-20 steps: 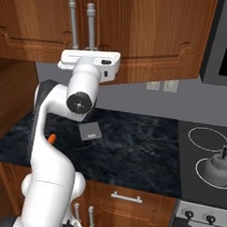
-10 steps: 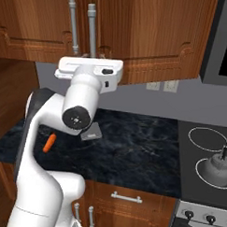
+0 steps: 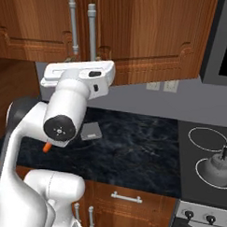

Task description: Pick the pan from the cabinet and place it on the stove. Then turn on the stove burner for the pan.

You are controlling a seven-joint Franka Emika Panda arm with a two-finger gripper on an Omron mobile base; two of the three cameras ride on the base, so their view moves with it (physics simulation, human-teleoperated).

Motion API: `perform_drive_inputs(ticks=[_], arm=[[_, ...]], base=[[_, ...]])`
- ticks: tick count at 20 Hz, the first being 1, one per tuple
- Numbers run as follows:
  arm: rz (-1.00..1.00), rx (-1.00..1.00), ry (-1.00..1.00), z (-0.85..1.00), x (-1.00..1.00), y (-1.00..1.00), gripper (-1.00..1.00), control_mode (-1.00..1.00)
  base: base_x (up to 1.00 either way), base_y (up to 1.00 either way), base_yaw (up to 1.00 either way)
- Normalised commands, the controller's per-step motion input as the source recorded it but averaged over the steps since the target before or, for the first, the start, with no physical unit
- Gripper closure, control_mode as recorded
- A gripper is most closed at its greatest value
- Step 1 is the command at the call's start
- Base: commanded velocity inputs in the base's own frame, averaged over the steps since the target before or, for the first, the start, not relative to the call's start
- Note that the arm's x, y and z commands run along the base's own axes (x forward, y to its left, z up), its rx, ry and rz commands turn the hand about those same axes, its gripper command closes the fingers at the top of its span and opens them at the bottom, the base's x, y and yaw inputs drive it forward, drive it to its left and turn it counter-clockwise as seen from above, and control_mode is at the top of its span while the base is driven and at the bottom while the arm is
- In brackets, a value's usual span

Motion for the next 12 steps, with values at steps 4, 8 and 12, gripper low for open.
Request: perform_drive_inputs(ticks=[4, 8, 12], arm=[[-0.08, -0.27, 0.12, 0.06, -0.1, 0.38, -1.0, -1.0], [-0.13, -0.25, 0.17, 0.03, 0.0, 0.43, -1.0, -1.0], [-0.18, -0.23, 0.19, 0.01, 0.01, 0.4, -1.0, -1.0]], base=[[0.0, 0.0, 0.0], [0.0, 0.0, 0.0], [0.0, 0.0, 0.0]])
